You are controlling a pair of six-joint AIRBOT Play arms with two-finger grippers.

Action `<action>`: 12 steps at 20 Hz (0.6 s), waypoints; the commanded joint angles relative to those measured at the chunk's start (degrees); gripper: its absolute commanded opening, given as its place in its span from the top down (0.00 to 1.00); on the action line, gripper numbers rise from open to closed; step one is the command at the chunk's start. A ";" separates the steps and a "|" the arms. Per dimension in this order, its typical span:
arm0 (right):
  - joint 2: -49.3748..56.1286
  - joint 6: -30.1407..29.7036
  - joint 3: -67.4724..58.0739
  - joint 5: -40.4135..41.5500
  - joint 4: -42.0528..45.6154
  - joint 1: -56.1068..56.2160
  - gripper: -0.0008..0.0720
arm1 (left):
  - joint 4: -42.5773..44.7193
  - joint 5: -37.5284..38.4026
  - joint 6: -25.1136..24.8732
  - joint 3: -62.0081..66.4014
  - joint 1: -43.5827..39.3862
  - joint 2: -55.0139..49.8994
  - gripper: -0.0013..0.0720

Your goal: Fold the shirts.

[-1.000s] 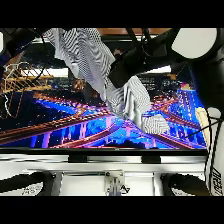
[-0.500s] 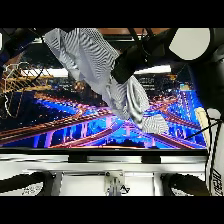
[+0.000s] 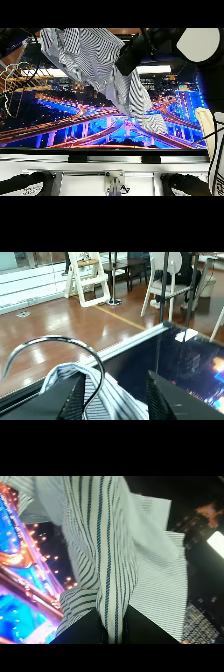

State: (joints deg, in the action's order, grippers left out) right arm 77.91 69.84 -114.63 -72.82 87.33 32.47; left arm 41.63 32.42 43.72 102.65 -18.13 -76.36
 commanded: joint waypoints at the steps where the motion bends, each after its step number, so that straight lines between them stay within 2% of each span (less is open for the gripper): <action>1: -0.96 0.79 -0.07 3.28 3.26 -0.04 0.87 | 2.93 5.27 0.07 -0.02 0.00 0.46 0.33; 5: -1.22 0.94 -0.04 3.85 1.70 -0.04 0.87 | 3.02 5.53 0.04 -0.02 0.02 0.42 0.32; 6: -1.22 -0.57 -0.04 3.87 -0.42 -0.04 0.87 | 3.02 5.20 0.07 -0.02 0.02 0.33 0.35; 7: -1.22 -1.95 -0.04 3.82 -2.78 -0.04 0.87 | 3.02 4.61 0.07 -0.02 0.00 0.26 0.50; 8: -1.22 -2.01 -0.04 3.63 -4.55 -0.04 0.87 | 3.02 3.37 0.04 -0.02 0.02 0.26 0.86; 9: -1.22 -1.99 -0.04 3.04 -5.70 -0.04 0.87 | 2.99 1.22 0.04 -0.02 0.00 0.28 0.89; 12: -1.20 -1.33 -0.04 -0.68 -6.25 -0.04 0.86 | 2.32 -5.75 0.07 -0.02 -0.09 0.44 0.89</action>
State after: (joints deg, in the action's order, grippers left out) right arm 76.66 68.99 -114.67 -70.08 83.53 32.36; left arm 44.88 32.82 43.44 102.63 -18.17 -76.03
